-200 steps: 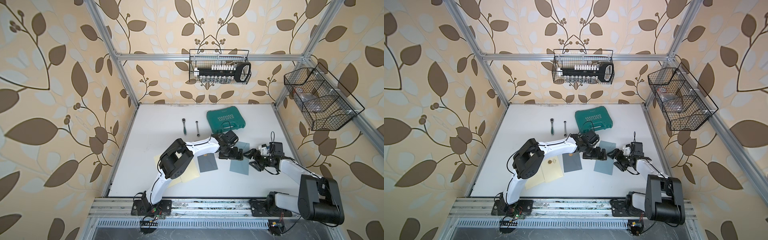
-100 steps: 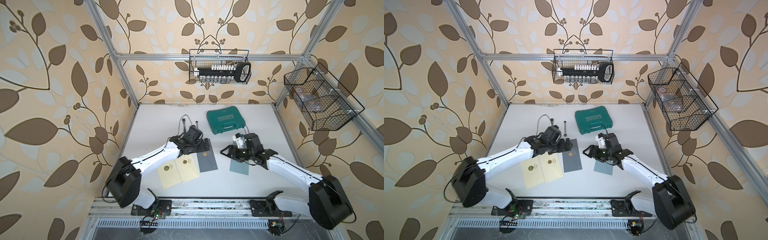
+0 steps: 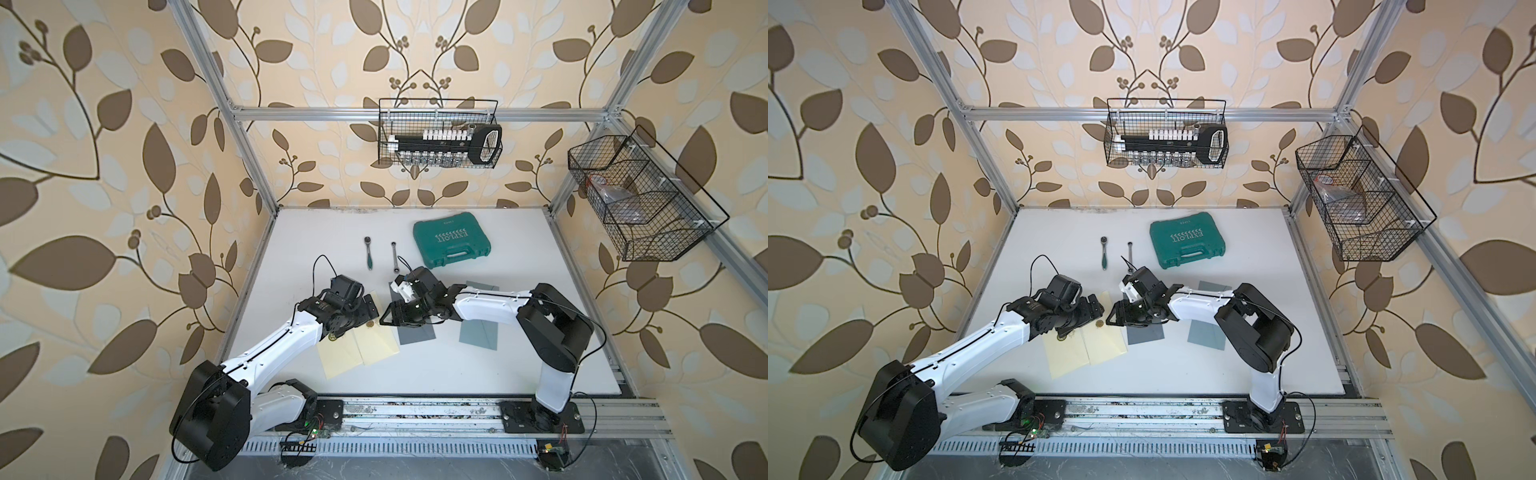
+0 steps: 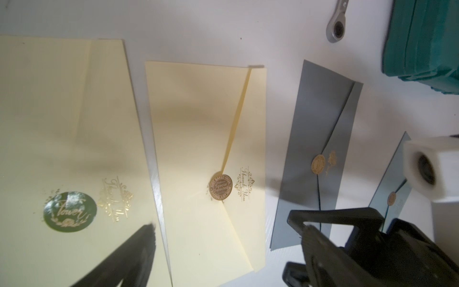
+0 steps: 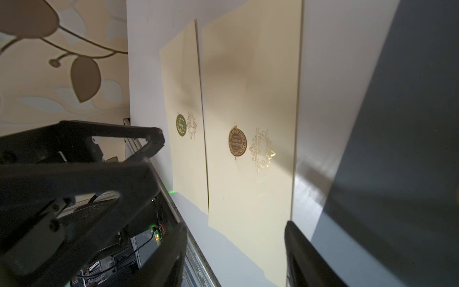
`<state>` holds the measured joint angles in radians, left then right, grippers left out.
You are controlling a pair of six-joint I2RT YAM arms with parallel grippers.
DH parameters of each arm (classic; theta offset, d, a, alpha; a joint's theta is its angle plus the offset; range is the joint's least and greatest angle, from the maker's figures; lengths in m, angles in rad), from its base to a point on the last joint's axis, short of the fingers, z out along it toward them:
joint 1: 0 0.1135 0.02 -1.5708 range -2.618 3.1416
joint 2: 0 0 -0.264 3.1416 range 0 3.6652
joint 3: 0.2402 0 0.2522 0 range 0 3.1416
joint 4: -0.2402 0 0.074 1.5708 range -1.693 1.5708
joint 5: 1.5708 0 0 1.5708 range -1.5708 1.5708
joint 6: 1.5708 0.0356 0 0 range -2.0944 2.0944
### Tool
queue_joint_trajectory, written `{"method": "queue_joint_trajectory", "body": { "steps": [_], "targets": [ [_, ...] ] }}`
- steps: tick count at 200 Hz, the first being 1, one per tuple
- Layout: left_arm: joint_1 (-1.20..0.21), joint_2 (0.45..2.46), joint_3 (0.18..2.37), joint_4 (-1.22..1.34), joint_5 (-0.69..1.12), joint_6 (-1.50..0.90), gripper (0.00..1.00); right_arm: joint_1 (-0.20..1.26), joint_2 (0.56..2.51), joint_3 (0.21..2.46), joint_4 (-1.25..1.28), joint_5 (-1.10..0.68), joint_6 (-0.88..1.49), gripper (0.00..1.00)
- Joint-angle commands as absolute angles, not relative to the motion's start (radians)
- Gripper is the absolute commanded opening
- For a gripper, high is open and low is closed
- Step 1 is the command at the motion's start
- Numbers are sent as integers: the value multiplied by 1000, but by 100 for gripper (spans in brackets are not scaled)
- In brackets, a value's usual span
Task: Open the envelope
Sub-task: Pick up the envelope from the center of the board.
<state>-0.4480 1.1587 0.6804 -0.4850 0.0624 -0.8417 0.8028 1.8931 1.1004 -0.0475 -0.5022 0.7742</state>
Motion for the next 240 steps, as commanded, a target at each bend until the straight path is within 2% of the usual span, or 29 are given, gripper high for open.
{"method": "queue_joint_trajectory", "body": {
  "steps": [1,53,82,138,159,188,223,240],
  "targets": [
    [-412,1181,669,-484,98,-848,90,802,1934,1147,-57,-511,781,62],
    [-385,1253,673,-407,188,-848,80,801,1980,1175,-61,-485,791,61],
    [-385,1277,664,-379,219,-848,79,796,2010,1189,-84,-466,793,60],
    [-382,1317,658,-431,130,-887,75,810,2054,1224,-216,-368,778,56],
    [-382,1358,650,-394,161,-884,72,810,2068,1201,-170,-394,790,56],
    [-382,1405,654,-386,181,-878,65,810,2083,1197,-153,-407,808,52],
    [-382,1434,640,-410,164,-886,51,810,2092,1203,-161,-403,814,51],
    [-382,1476,628,-404,167,-894,49,810,2092,1204,-160,-403,817,51]
  ]
}}
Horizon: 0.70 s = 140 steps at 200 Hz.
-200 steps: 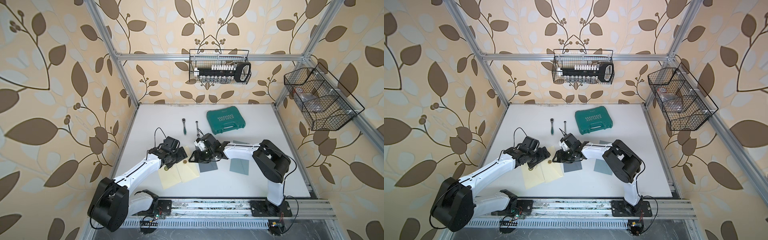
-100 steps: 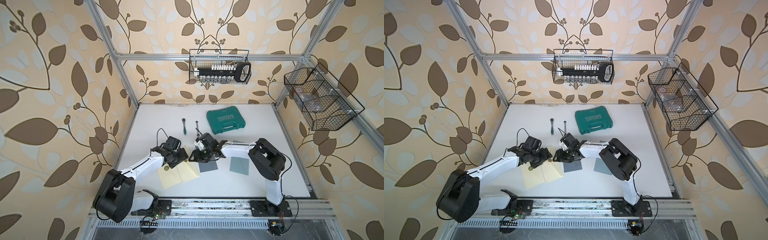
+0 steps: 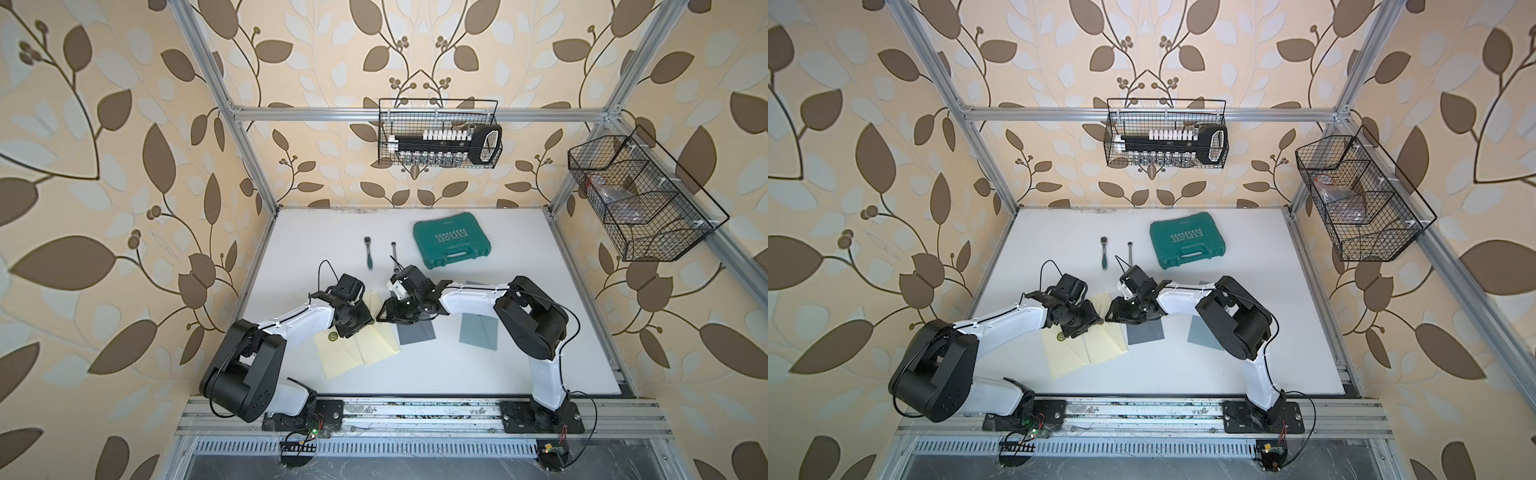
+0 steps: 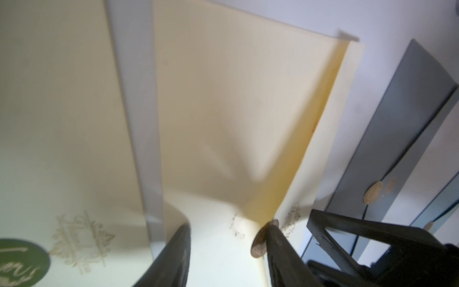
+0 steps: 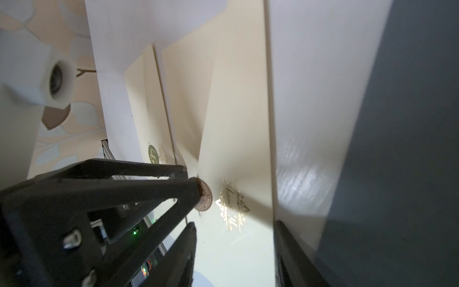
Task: Open the envelope
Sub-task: Pick up the envelope from the center of the board.
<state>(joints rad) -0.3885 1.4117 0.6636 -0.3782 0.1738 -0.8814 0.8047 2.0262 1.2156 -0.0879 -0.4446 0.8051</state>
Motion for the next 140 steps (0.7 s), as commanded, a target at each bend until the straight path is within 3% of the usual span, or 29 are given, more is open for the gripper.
{"method": "queue_joint_trajectory", "body": {
  "steps": [1,52,140],
  "targets": [
    [-382,1477,628,-404,168,-893,49,810,2093,1204,-160,-403,817,51],
    [-382,1563,662,-439,168,-862,41,808,2107,1206,-108,-450,842,51],
    [-399,1673,723,-525,140,-770,41,804,2106,1214,-90,-463,861,52]
  ]
}}
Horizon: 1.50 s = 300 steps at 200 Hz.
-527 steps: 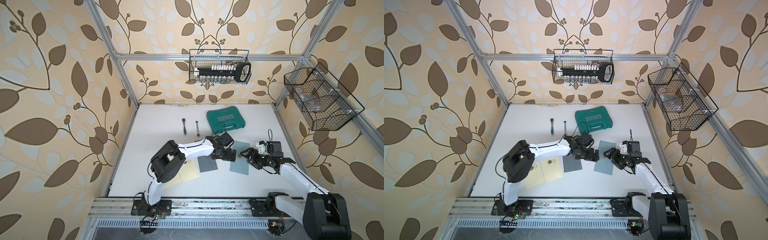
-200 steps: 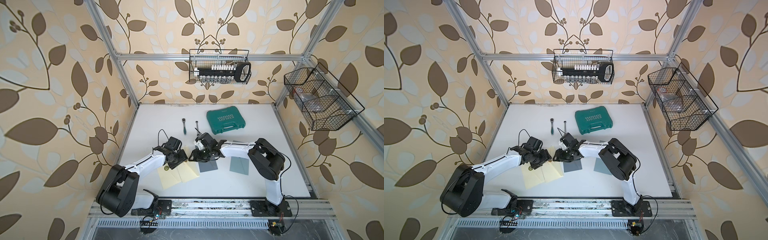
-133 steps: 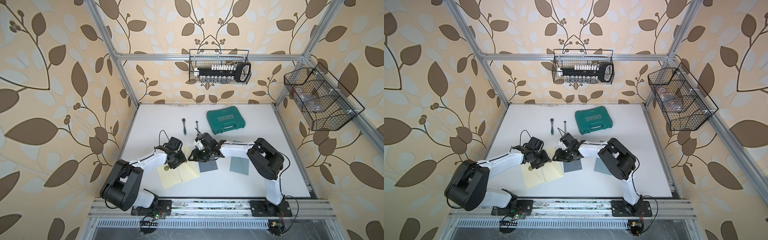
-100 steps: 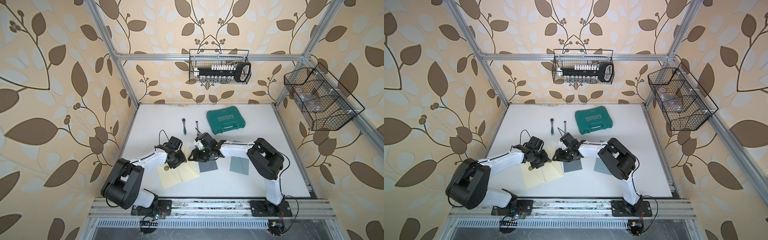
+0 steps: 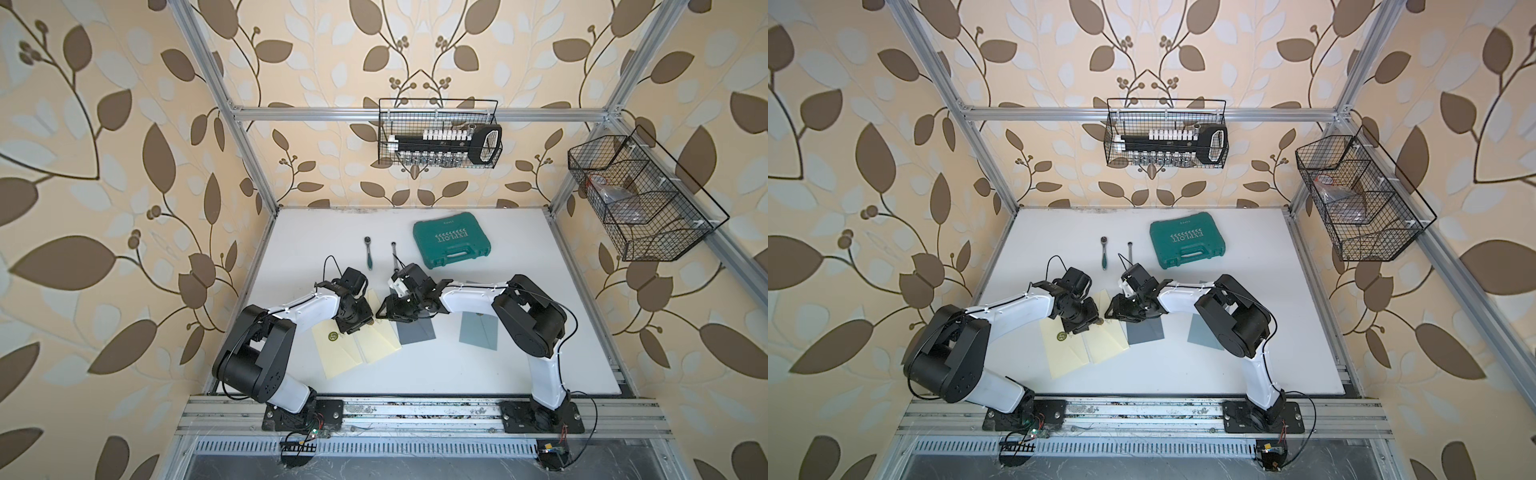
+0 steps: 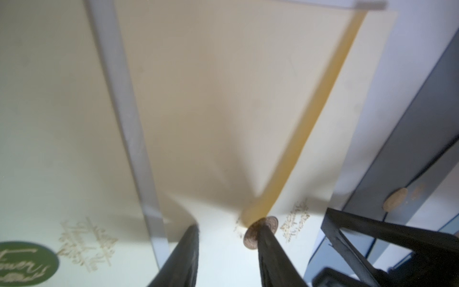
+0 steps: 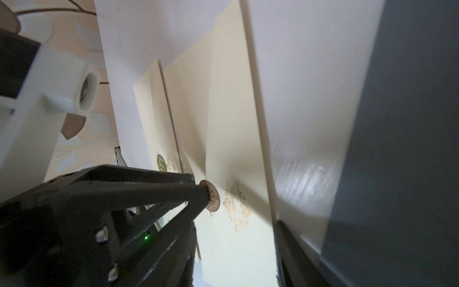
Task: Open the envelope
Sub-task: Pick up the envelope from the center of the board.
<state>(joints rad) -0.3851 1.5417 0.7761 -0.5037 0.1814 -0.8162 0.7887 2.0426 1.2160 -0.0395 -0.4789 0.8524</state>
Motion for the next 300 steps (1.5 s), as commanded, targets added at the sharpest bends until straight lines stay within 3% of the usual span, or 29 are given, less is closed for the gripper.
{"method": "queue_joint_trajectory", "body": {
  "steps": [1,121,274,300],
  "targets": [
    [-400,1673,724,-526,137,-770,41,804,2106,1214,-90,-463,861,52],
    [-494,1859,886,-681,30,-738,38,790,2100,1205,-106,-453,861,56],
    [-524,1865,886,-664,24,-752,31,781,2141,1144,159,-660,923,33],
    [-525,1860,882,-659,25,-758,29,782,2148,1143,159,-658,923,24]
  ]
}}
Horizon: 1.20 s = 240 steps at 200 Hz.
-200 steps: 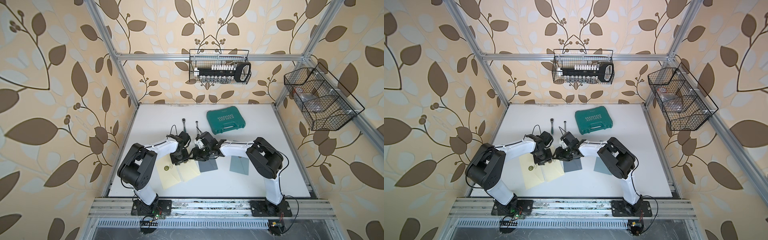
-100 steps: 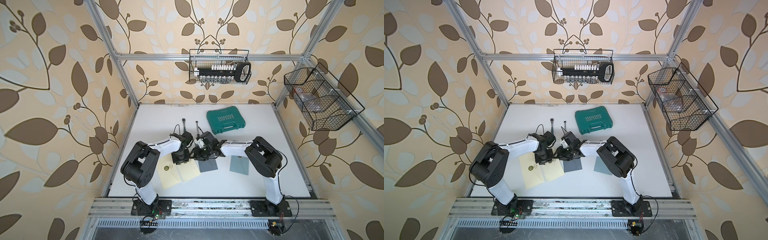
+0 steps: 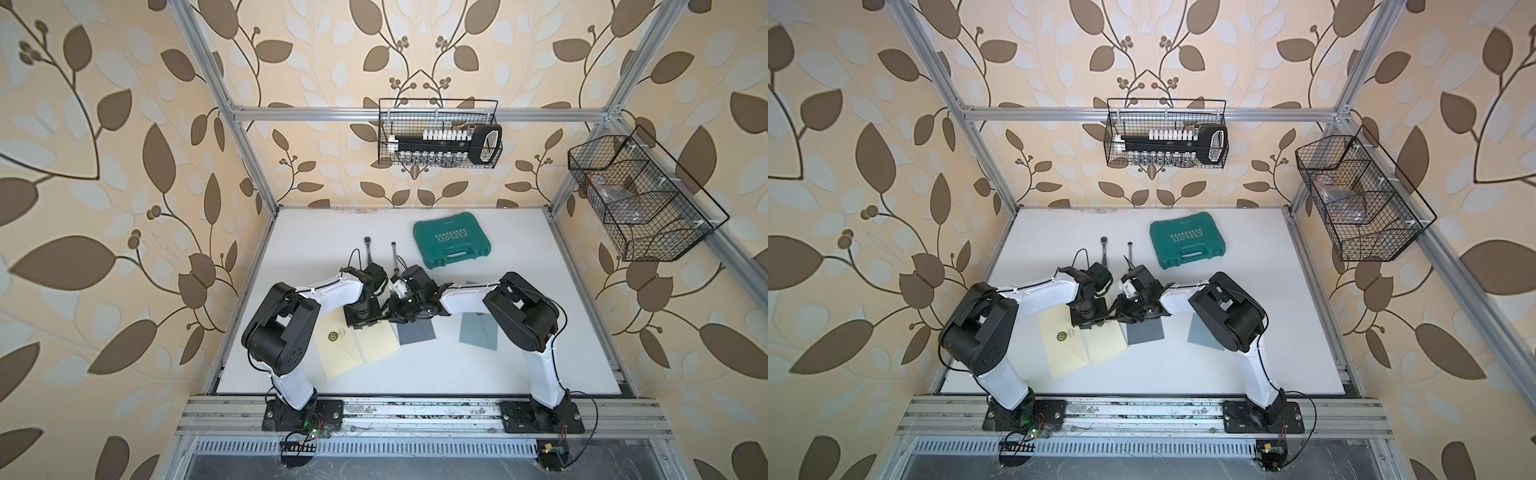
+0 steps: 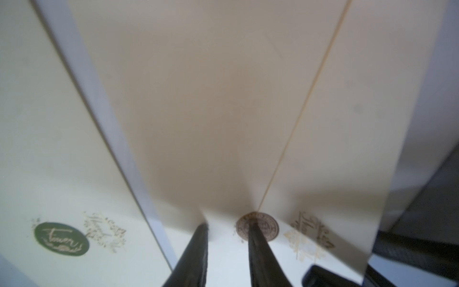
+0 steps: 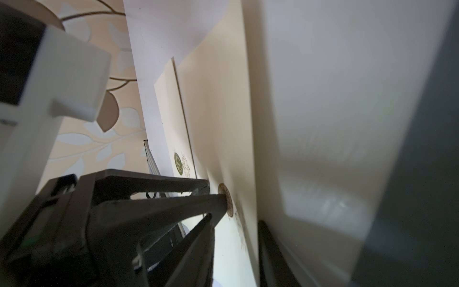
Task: Open the envelope
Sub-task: Pick up the envelope from the center of the board.
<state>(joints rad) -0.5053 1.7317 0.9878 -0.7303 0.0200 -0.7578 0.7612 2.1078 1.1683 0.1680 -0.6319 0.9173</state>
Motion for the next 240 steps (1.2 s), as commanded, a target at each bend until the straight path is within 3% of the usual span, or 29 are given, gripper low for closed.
{"method": "queue_joint_trajectory", "body": {
  "steps": [1,40,46,111,166,221,240],
  "targets": [
    [-526,1860,882,-659,26,-759,29,782,2148,1143,159,-658,922,24],
    [-526,1783,876,-661,21,-767,30,782,2097,1132,134,-628,883,7],
    [-526,1761,877,-661,25,-766,31,782,2088,1132,126,-625,875,0],
    [-526,1450,909,-669,40,-772,46,767,1921,1035,129,-559,816,0],
    [-524,1118,916,-602,24,-731,77,675,1645,877,177,-538,749,0],
    [-523,989,930,-443,84,-648,88,587,1317,765,178,-545,606,0],
    [-523,984,954,-395,192,-600,98,551,1214,744,178,-575,580,0]
  ]
}}
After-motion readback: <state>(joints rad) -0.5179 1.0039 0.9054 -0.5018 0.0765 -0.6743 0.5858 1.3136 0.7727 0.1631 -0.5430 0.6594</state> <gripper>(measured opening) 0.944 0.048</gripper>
